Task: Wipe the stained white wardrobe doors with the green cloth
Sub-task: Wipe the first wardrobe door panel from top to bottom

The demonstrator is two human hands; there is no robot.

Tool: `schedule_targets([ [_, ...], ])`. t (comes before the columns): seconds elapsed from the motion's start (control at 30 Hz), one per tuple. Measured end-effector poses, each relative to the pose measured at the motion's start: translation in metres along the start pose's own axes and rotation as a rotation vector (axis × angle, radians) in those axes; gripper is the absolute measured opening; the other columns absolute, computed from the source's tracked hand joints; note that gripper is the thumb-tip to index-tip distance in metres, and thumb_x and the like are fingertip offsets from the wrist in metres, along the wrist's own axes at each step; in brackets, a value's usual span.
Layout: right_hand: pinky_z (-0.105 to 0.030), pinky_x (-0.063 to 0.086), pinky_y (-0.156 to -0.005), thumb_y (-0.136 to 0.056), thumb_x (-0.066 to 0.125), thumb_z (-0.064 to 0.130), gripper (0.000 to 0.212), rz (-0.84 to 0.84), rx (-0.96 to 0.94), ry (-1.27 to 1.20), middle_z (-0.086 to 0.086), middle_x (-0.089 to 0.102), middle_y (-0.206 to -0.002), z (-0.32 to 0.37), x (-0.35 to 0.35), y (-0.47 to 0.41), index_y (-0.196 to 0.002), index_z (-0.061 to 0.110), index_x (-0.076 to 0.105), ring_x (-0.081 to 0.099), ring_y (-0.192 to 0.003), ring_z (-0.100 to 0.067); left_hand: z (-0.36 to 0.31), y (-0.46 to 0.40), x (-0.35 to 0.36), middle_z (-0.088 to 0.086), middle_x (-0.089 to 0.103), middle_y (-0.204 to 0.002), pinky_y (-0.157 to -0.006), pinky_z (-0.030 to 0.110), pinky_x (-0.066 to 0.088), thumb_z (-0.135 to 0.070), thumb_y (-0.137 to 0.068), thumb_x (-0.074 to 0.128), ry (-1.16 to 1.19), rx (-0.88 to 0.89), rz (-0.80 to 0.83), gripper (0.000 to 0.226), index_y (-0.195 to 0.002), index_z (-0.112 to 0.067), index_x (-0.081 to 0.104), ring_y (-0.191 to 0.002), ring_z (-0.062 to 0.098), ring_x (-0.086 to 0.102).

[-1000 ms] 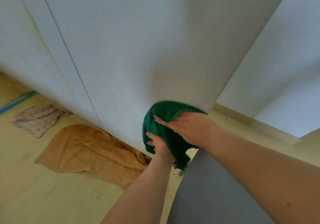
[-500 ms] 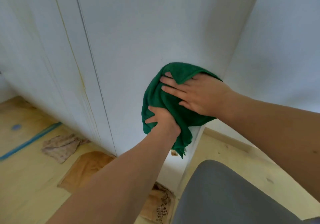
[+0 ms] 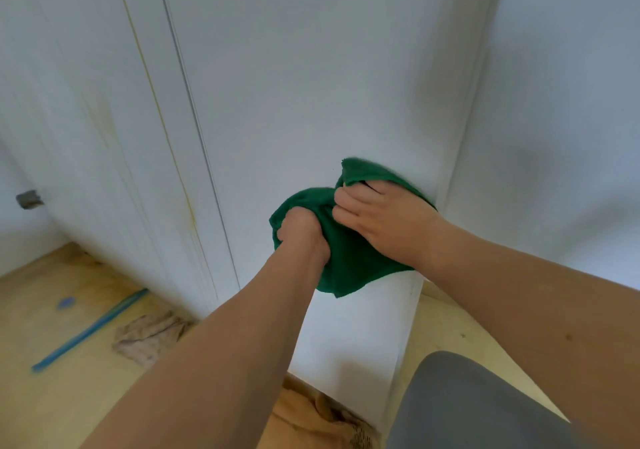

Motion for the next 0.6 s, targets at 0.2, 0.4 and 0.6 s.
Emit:
schedule_targets([
  [0.2, -0.034, 0.033, -0.083, -0.053, 0.082, 0.018, 0.033, 0.045, 0.297, -0.181, -0.005, 0.057, -0.075, -0.06, -0.059, -0.023, -0.079, 0.013, 0.063, 0.057, -0.072, -0.024, -0.084, 0.083, -0.012, 0.013, 0.07, -0.104, -0.083, 0.043, 0.058, -0.003, -0.099, 0.038, -0.145, 0.144, 0.163, 0.03, -0.111, -0.007, 0.064, -0.093, 0.033, 0.067],
  [0.4, -0.037, 0.029, -0.08, -0.051, 0.07, 0.009, 0.03, -0.03, 0.405, -0.206, -0.006, 0.054, -0.073, -0.117, -0.132, -0.038, -0.081, 0.011, 0.062, 0.055, -0.071, -0.028, -0.187, 0.149, -0.016, 0.012, 0.065, -0.118, -0.091, 0.045, 0.055, -0.004, -0.095, 0.035, -0.254, 0.404, 0.169, 0.038, -0.124, -0.011, 0.057, -0.108, 0.033, 0.064],
  [0.6, -0.045, 0.034, -0.089, -0.076, 0.048, 0.003, 0.019, -0.174, 0.416, -0.123, -0.012, 0.054, -0.086, -0.18, -0.181, -0.035, -0.092, 0.007, 0.057, 0.055, -0.083, -0.033, -0.255, 0.198, -0.018, -0.001, 0.056, -0.106, -0.092, 0.04, 0.054, -0.004, -0.098, 0.032, -0.216, 0.65, 0.214, 0.04, -0.132, -0.021, 0.045, -0.098, 0.02, 0.058],
])
Point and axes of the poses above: each hand's wrist, its own y-axis away from the middle knuckle, its own x-axis out of the palm, z = x × y, the point moved 7 cm from there along -y, towards the middle knuckle
